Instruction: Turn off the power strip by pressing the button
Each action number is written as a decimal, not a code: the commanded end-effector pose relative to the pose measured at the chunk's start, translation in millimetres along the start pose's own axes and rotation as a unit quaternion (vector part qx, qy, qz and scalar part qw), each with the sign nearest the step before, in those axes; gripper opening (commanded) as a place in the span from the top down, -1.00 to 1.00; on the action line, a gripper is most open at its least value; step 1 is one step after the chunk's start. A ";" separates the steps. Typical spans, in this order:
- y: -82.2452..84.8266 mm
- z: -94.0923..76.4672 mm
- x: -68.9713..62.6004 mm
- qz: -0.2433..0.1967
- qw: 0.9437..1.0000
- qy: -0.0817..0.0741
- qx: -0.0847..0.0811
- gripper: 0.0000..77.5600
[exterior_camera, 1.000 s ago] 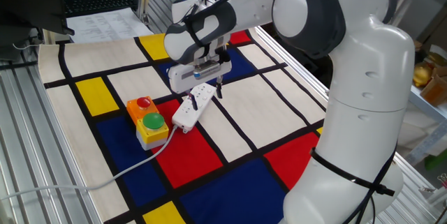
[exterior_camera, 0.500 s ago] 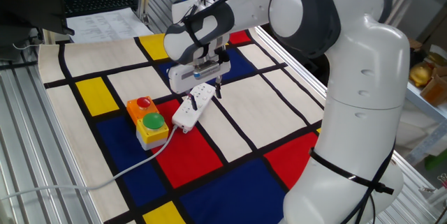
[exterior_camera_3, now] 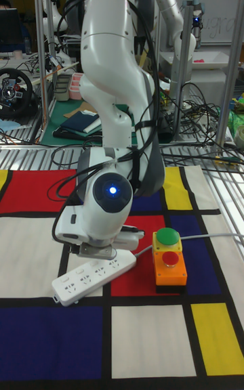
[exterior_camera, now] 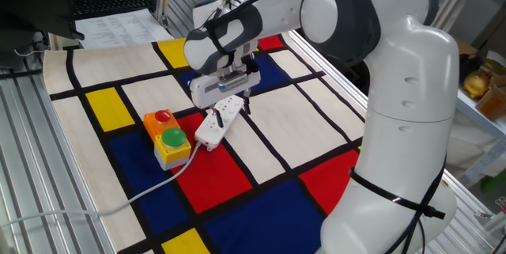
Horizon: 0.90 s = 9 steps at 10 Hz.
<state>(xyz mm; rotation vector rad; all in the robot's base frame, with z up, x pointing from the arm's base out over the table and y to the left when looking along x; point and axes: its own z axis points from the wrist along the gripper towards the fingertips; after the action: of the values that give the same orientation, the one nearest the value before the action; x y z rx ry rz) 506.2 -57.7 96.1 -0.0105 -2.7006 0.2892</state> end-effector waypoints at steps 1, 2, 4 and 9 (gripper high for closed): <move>0.9 2.8 -1.6 0.000 1.000 -0.003 -0.001 -1.00; 1.7 5.1 -2.4 0.001 1.000 -0.004 -0.001 -1.00; 2.1 6.5 -2.8 0.002 1.000 -0.004 -0.001 -1.00; 1.7 7.2 -2.8 0.003 1.000 -0.002 0.000 -1.00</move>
<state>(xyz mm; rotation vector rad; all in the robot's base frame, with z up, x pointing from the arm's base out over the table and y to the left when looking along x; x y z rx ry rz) 505.8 -57.4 88.4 -0.0185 -2.7054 0.2895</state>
